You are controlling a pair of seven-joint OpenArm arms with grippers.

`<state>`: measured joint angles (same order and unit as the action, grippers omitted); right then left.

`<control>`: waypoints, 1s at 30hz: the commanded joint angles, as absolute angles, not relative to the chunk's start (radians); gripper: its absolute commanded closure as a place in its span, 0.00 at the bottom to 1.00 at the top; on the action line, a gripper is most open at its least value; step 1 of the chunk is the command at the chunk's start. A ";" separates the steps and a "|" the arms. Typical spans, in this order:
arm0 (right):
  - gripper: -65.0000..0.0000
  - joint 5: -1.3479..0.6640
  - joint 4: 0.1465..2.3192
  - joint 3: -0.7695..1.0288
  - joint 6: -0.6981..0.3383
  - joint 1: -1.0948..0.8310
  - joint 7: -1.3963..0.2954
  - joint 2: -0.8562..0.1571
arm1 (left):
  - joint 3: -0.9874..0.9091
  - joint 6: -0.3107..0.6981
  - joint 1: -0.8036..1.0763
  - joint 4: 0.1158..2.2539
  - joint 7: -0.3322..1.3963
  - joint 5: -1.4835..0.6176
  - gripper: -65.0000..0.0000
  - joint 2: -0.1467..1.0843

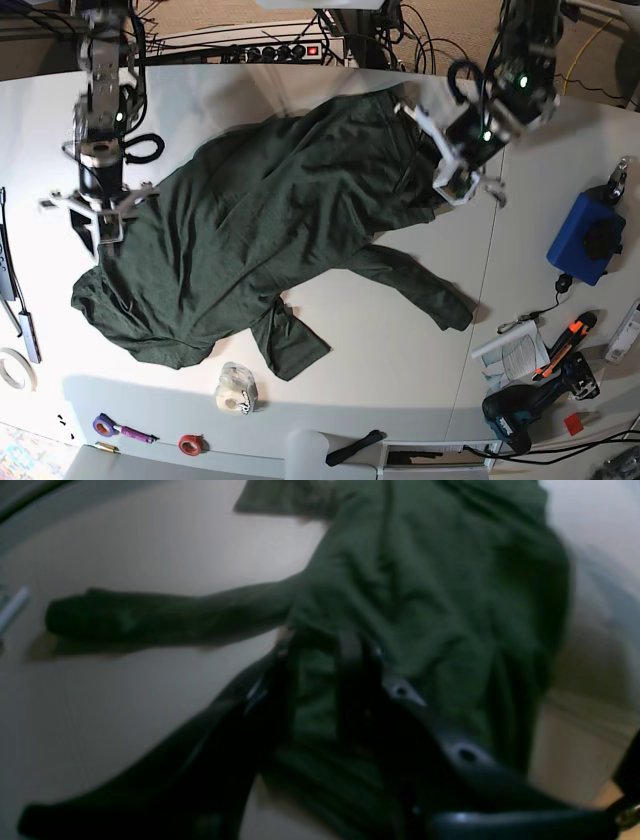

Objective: Layout the t-shirt on the table in an organized manner, then fold the t-shirt properly
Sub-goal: 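Lower both grippers onto the green shirt and grasp its edges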

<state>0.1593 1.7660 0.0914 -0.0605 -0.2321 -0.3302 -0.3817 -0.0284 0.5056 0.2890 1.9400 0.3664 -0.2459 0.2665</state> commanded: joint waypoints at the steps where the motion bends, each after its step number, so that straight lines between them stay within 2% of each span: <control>1: 0.71 0.142 1.756 0.098 -0.087 -0.203 -0.308 -0.393 | -0.033 0.506 0.250 1.921 0.339 -0.258 0.76 0.265; 4: 0.62 0.053 1.687 0.098 -0.249 -0.150 -0.315 -0.392 | -0.033 0.493 0.160 1.807 0.336 -0.257 0.68 0.257; 7: 0.55 -0.020 1.674 0.096 -0.346 -0.129 -0.326 -0.389 | -0.033 0.432 0.087 1.688 0.336 -0.258 0.57 0.258; 9: 0.55 -0.061 1.674 0.096 -0.356 -0.127 -0.327 -0.381 | -0.033 0.387 0.047 1.608 0.355 -0.290 0.51 0.258; 11: 0.55 -0.088 1.674 0.096 -0.370 -0.128 -0.331 -0.370 | -0.033 0.363 0.018 1.549 0.438 -0.372 0.49 0.258; 16: 0.55 -0.120 1.674 0.081 -0.389 -0.127 -0.332 -0.346 | -0.033 0.462 -0.031 1.512 0.657 -0.558 0.49 0.258; 19: 0.55 -0.120 1.674 0.053 -0.389 -0.128 -0.333 -0.341 | -0.033 0.500 -0.053 1.512 0.759 -0.601 0.49 0.258; 24: 0.55 -0.120 1.674 0.005 -0.388 -0.127 -0.332 -0.341 | -0.033 0.521 -0.058 1.512 0.786 -0.607 0.49 0.258; 26: 0.55 -0.120 1.674 -0.009 -0.384 -0.127 -0.329 -0.341 | -0.033 0.521 -0.058 1.512 0.785 -0.606 0.59 0.258; 29: 0.55 -0.119 1.674 -0.013 -0.384 -0.127 -0.329 -0.341 | -0.033 0.525 -0.059 1.512 0.768 -0.606 0.95 0.258; 30: 0.55 -0.119 1.674 -0.013 -0.384 -0.127 -0.329 -0.341 | -0.033 0.525 -0.059 1.512 0.755 -0.607 1.00 0.258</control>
